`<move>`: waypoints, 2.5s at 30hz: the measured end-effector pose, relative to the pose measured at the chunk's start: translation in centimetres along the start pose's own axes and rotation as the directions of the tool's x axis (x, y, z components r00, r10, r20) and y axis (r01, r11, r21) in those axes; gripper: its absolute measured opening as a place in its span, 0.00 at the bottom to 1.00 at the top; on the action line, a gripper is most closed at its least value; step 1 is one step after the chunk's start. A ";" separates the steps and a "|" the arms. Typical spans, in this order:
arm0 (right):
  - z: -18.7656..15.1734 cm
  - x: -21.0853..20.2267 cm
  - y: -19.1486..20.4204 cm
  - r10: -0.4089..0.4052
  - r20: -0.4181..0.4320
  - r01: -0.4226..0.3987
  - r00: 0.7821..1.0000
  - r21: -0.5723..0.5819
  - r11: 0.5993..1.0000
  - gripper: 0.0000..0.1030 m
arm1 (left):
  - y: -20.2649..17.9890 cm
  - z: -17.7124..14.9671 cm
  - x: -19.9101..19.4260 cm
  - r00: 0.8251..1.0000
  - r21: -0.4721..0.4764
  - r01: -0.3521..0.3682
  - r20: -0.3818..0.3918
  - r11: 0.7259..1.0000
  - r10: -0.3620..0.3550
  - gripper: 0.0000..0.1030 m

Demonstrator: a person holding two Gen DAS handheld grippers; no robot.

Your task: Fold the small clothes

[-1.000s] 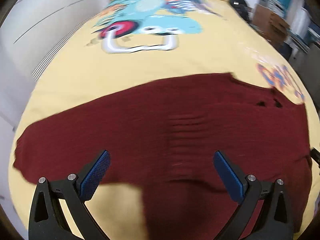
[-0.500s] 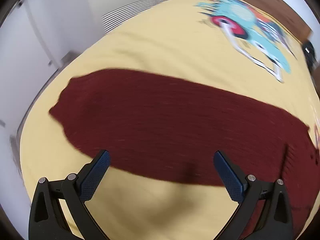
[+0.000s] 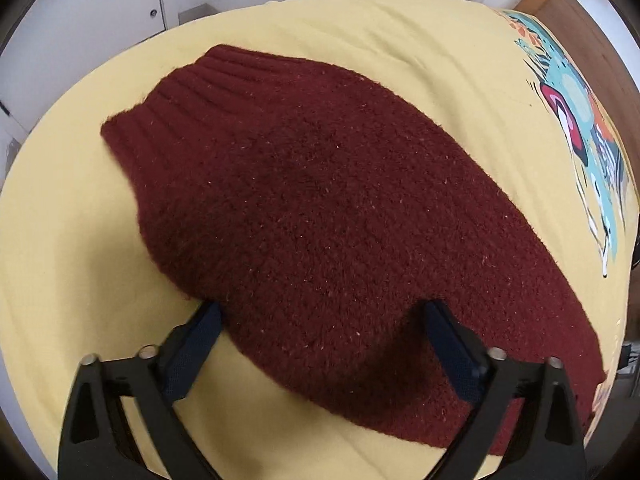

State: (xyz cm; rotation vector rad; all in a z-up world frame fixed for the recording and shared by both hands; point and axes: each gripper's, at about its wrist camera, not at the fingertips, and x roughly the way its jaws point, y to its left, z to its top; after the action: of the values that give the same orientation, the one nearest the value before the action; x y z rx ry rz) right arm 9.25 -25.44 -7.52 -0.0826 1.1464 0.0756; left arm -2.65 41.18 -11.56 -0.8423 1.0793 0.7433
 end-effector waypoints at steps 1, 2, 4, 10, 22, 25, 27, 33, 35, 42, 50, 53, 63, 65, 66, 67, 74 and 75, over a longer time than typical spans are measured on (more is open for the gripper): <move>0.0 0.1 0.0 0.003 -0.002 -0.003 1.000 0.002 1.000 1.00 | -0.1 0.0 -0.2 1.000 0.009 -0.014 0.008 1.000 0.014 0.73; 0.0 0.2 0.0 0.005 -0.002 -0.005 1.000 0.003 1.000 1.00 | 0.3 0.0 -0.4 0.999 0.014 -0.028 0.024 1.000 0.027 0.58; 0.0 0.3 0.0 0.010 -0.007 -0.010 1.000 0.004 1.000 1.00 | 0.6 -0.4 -1.2 0.999 0.021 -0.003 0.049 1.000 0.002 0.28; 0.2 0.2 -0.2 0.014 -0.005 -0.014 1.000 0.002 1.000 1.00 | -1.5 -1.0 -2.5 0.996 0.185 -0.033 0.082 0.982 0.018 0.12; 1.8 -0.9 -0.8 0.053 0.025 -0.053 0.998 0.023 0.998 1.00 | -11.6 -9.2 -11.3 0.973 0.492 0.188 0.025 0.850 -0.230 0.11; 2.4 -1.4 -1.1 0.052 0.042 -0.053 0.998 0.014 0.999 1.00 | -16.1 -12.1 -12.1 0.956 0.548 0.257 -0.024 0.796 -0.293 0.11; 2.9 -1.6 -1.6 0.047 0.053 -0.048 0.998 0.015 0.999 1.00 | -20.1 -13.1 -11.5 0.951 0.599 0.264 -0.032 0.756 -0.307 0.11; 4.1 -1.8 -3.5 0.047 0.057 -0.049 0.997 0.030 0.998 1.00 | -28.6 -19.7 -10.8 0.932 0.699 0.321 -0.113 0.639 -0.345 0.11; 4.3 -2.0 -4.2 0.042 0.057 -0.044 0.997 0.027 0.999 1.00 | -32.0 -20.5 -9.4 0.924 0.711 0.345 -0.143 0.612 -0.355 0.11; 4.0 -1.4 -6.9 0.034 0.033 -0.037 0.999 0.074 0.997 1.00 | -39.5 -26.0 -8.1 0.897 0.756 0.408 -0.226 0.513 -0.381 0.11; 2.8 0.4 -7.3 0.043 -0.018 -0.042 0.999 0.086 0.995 1.00 | -41.8 -31.3 -1.9 0.964 0.843 0.246 -0.160 0.478 -0.214 0.12; 2.6 0.9 -7.2 0.045 -0.034 -0.042 0.998 0.085 0.995 1.00 | -41.4 -31.3 0.8 0.971 0.831 0.234 -0.180 0.505 -0.155 0.15; 1.9 1.9 -6.5 0.067 -0.057 -0.062 0.996 0.092 0.994 1.00 | -41.0 -31.1 2.8 0.986 0.872 0.166 -0.144 0.461 -0.083 0.53; 1.9 2.0 -6.4 0.069 -0.057 -0.064 0.996 0.089 0.994 1.00 | -40.8 -30.7 2.5 0.990 0.875 0.142 -0.122 0.463 -0.073 0.68; 1.9 2.0 -6.4 0.068 -0.058 -0.063 0.996 0.088 0.994 1.00 | -40.6 -30.4 2.3 0.991 0.876 0.130 -0.107 0.465 -0.074 0.78; 1.9 2.0 -6.4 0.068 -0.058 -0.063 0.996 0.087 0.994 1.00 | -40.5 -30.3 2.1 0.992 0.877 0.128 -0.104 0.464 -0.078 0.83; 1.4 2.6 -5.6 0.079 -0.077 -0.072 0.994 0.081 0.994 1.00 | -38.6 -29.6 0.8 0.992 0.893 0.126 -0.099 0.433 -0.084 0.99; 1.3 2.7 -5.5 0.078 -0.082 -0.072 0.994 0.075 0.995 1.00 | -38.0 -29.5 0.7 0.991 0.893 0.130 -0.106 0.432 -0.079 0.99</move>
State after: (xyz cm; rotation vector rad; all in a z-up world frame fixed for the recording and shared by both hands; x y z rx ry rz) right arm 12.09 -30.68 -9.27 0.0217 1.2363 0.0986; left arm 16.84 -2.84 -11.05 0.0376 1.2443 -0.0580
